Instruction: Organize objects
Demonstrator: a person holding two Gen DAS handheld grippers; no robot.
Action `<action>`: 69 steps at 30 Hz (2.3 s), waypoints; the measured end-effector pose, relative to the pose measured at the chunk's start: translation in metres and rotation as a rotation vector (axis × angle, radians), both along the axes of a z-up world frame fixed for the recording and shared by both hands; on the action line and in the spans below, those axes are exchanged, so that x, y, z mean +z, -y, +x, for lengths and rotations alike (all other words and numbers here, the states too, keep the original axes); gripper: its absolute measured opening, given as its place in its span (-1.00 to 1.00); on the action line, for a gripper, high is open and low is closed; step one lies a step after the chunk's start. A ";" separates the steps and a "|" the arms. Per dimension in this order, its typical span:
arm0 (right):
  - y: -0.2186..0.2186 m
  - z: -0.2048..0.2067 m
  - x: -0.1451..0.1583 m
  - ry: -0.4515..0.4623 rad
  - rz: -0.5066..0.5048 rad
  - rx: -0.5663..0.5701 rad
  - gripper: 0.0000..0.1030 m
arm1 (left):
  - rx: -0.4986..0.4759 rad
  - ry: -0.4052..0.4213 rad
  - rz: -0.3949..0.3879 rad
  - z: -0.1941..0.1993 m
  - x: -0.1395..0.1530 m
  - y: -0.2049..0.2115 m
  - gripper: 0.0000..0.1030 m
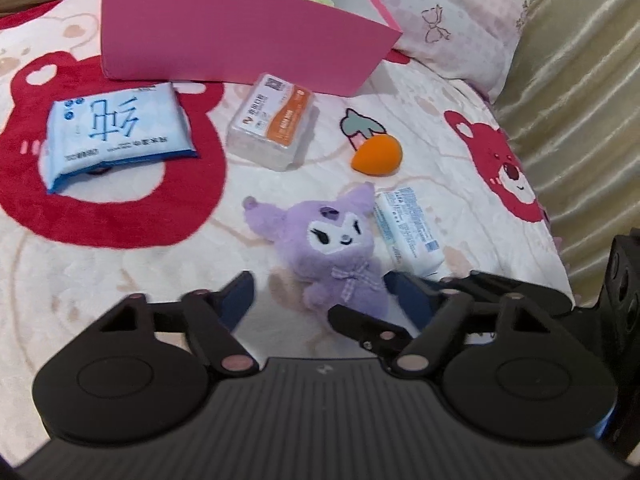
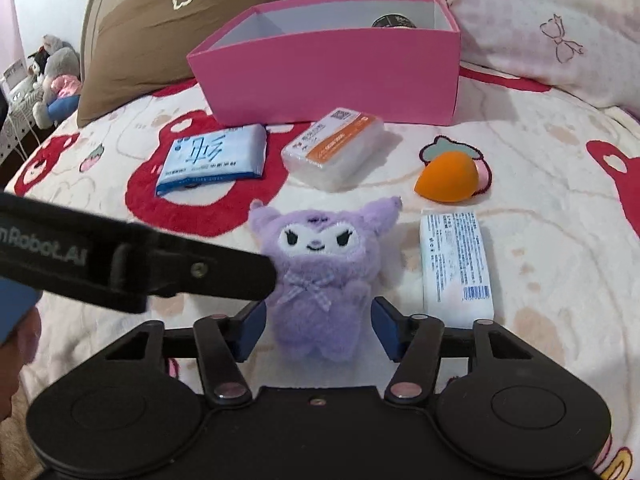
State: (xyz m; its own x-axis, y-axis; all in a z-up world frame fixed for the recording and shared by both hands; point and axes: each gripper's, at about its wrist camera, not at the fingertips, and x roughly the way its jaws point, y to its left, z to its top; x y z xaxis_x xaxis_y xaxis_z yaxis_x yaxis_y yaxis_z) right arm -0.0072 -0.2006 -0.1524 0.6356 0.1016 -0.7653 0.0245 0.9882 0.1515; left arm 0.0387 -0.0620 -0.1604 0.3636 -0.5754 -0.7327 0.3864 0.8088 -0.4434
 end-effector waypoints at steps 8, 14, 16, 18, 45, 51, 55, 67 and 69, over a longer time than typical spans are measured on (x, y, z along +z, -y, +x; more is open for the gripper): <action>0.005 0.000 -0.008 -0.006 0.045 -0.024 -0.08 | 0.025 -0.009 0.000 0.004 -0.017 0.009 -0.53; 0.011 -0.001 -0.017 -0.008 0.088 -0.048 -0.04 | 0.042 -0.049 -0.026 0.009 -0.028 0.007 -0.62; 0.008 -0.001 -0.017 -0.021 0.077 -0.012 0.01 | 0.051 -0.045 -0.046 0.009 -0.028 0.005 -0.63; 0.005 -0.002 -0.014 -0.015 0.047 0.003 -0.04 | 0.063 -0.046 -0.060 0.009 -0.029 0.004 -0.63; 0.012 -0.001 -0.025 0.043 0.039 0.026 -0.08 | 0.181 -0.152 -0.151 0.014 -0.044 0.003 -0.50; 0.001 0.001 -0.023 0.044 -0.020 0.014 -0.07 | 0.182 -0.104 -0.106 0.006 -0.037 0.010 -0.53; 0.000 -0.003 -0.017 0.068 -0.034 0.038 -0.09 | 0.160 -0.081 -0.106 0.003 -0.028 0.009 -0.55; -0.009 -0.004 -0.001 0.062 -0.050 0.096 -0.12 | 0.124 -0.060 -0.057 -0.003 -0.016 0.006 -0.54; -0.011 -0.003 -0.003 0.040 -0.063 0.133 -0.12 | 0.137 -0.104 -0.069 0.000 -0.021 0.002 -0.51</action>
State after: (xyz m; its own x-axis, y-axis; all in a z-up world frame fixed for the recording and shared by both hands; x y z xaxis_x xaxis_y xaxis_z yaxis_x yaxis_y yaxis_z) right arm -0.0099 -0.1892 -0.1549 0.6494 0.1401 -0.7474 -0.1125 0.9898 0.0878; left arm 0.0391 -0.0641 -0.1815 0.3659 -0.5763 -0.7308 0.2239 0.8167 -0.5319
